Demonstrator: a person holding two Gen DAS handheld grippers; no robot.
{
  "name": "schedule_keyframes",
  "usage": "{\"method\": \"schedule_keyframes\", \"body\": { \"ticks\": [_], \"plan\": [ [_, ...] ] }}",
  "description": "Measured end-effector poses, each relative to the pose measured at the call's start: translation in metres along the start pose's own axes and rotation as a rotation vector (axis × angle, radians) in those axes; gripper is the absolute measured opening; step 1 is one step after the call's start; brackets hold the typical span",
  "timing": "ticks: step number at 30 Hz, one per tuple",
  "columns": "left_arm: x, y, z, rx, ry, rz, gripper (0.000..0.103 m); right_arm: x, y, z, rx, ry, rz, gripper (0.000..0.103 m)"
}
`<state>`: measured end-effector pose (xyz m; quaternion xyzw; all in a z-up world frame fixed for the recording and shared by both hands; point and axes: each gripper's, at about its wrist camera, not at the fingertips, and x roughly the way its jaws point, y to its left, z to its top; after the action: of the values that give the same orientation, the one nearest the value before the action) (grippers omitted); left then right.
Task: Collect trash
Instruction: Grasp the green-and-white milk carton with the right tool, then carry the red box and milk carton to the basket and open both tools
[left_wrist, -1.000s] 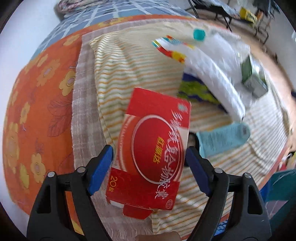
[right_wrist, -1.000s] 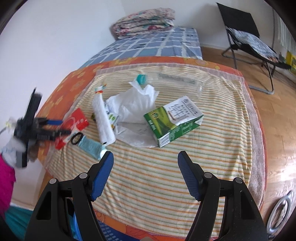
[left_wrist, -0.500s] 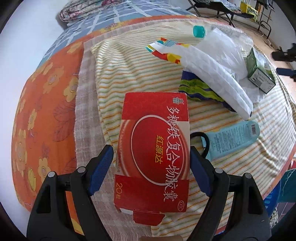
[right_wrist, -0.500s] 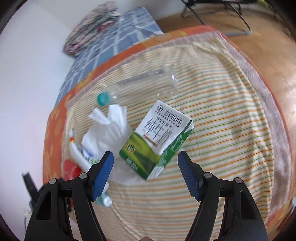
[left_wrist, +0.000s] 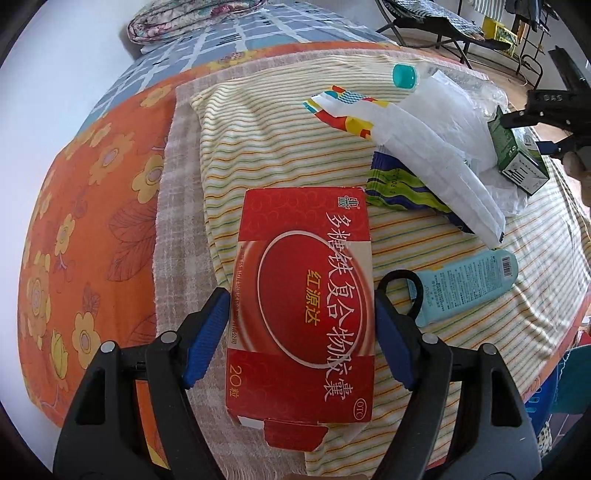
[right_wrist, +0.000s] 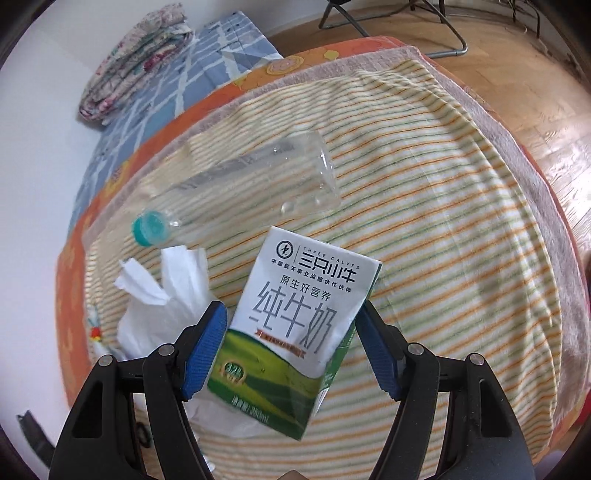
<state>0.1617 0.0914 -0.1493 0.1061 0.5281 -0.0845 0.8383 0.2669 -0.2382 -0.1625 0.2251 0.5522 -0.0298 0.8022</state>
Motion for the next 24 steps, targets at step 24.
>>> {"method": "schedule_keyframes", "body": {
  "ticks": [24],
  "plan": [
    [-0.070, -0.021, -0.005, -0.006, -0.108, 0.014, 0.078, -0.053, -0.004, -0.022, -0.281, -0.119, 0.038, 0.057]
  ]
}}
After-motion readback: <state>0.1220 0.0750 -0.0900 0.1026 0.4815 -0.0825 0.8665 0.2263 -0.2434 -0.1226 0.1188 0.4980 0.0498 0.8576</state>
